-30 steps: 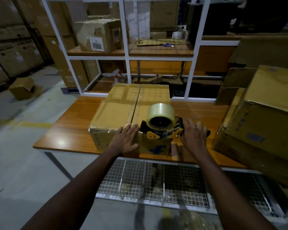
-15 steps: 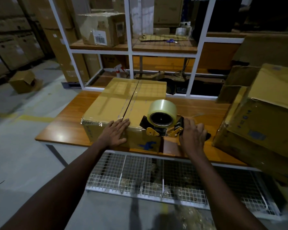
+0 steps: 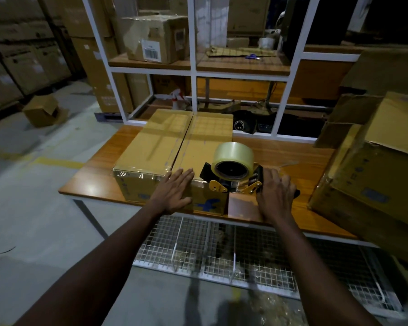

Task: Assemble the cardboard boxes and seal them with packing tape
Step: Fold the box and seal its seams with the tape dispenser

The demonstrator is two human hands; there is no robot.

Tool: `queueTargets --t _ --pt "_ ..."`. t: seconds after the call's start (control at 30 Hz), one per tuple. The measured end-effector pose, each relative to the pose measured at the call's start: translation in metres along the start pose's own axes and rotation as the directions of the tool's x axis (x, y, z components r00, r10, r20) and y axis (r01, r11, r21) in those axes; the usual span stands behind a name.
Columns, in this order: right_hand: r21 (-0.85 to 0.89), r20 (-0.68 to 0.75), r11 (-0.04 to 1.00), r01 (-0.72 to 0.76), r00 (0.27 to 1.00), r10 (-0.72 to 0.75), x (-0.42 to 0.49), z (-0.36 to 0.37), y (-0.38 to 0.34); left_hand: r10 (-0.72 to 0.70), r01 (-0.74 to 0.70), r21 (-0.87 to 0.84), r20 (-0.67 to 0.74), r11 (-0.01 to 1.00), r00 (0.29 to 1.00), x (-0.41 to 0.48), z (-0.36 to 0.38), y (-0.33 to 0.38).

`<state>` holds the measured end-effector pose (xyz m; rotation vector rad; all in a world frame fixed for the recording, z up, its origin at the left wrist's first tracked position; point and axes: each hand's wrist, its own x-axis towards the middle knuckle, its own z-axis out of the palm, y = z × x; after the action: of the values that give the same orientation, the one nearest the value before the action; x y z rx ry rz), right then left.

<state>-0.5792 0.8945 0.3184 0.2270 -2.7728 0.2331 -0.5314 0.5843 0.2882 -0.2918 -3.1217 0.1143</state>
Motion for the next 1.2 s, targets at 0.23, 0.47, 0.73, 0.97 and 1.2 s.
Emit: queueTargets --t 0.23,0.47,0.73,0.97,1.2 --pt "0.009 0.006 0.999 -0.049 0.999 0.049 -0.007 0.007 0.027 -0.083 0.083 -0.026 0.011 0.996 0.997 0.004 -0.005 0.013" --pt "0.058 0.061 0.996 -0.075 0.996 0.071 -0.006 0.01 0.026 -0.02 0.022 -0.061 0.027 0.998 0.999 0.026 -0.009 0.048" --pt "0.06 0.05 0.99 -0.124 0.991 0.121 -0.014 0.012 0.062 -0.025 0.026 -0.066 0.022 0.997 0.999 0.028 -0.005 0.043" --pt "0.081 0.189 0.976 -0.201 0.965 0.183 -0.027 0.03 0.039 -0.05 0.052 -0.065 0.045 0.996 0.998 0.03 -0.005 0.055" --pt "0.065 0.194 0.947 -0.316 0.934 0.299 -0.024 0.033 0.022 -0.069 0.07 -0.043 0.037 0.997 0.997 0.033 -0.003 0.06"
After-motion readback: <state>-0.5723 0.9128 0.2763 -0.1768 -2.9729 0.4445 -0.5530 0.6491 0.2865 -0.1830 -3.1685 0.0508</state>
